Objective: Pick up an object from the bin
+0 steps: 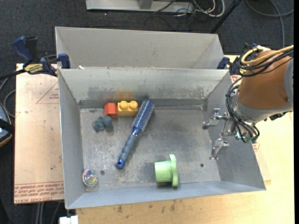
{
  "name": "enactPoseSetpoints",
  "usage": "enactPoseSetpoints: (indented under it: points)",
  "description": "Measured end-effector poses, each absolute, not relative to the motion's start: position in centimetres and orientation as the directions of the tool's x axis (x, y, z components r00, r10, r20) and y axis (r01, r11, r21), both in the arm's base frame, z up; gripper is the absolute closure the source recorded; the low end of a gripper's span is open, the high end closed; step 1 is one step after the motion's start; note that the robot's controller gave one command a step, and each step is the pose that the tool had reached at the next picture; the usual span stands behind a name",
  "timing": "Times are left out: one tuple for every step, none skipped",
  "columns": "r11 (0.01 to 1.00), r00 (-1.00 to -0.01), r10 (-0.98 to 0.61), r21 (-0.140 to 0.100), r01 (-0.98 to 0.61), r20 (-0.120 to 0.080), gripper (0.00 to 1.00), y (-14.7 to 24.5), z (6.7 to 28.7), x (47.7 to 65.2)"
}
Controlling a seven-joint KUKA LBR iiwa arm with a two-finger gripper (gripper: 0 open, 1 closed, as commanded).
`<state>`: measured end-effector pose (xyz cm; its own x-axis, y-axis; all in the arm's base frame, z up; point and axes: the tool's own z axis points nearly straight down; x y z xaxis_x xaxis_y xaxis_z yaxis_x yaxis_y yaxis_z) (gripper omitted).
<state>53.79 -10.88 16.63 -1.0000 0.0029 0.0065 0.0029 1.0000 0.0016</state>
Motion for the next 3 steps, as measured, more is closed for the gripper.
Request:
enactPoseSetpoints:
  points:
    - [0.952, -0.952, -0.308, -0.004, -0.308, -0.006, 0.00, -2.9, 7.5, 50.3]
    - [0.848, -0.848, -0.531, -0.004, -0.531, -0.016, 0.00, 7.0, 10.2, 48.2]
    - [0.809, -0.809, -0.588, -0.001, -0.588, -0.006, 0.00, 8.9, 10.0, 48.7]
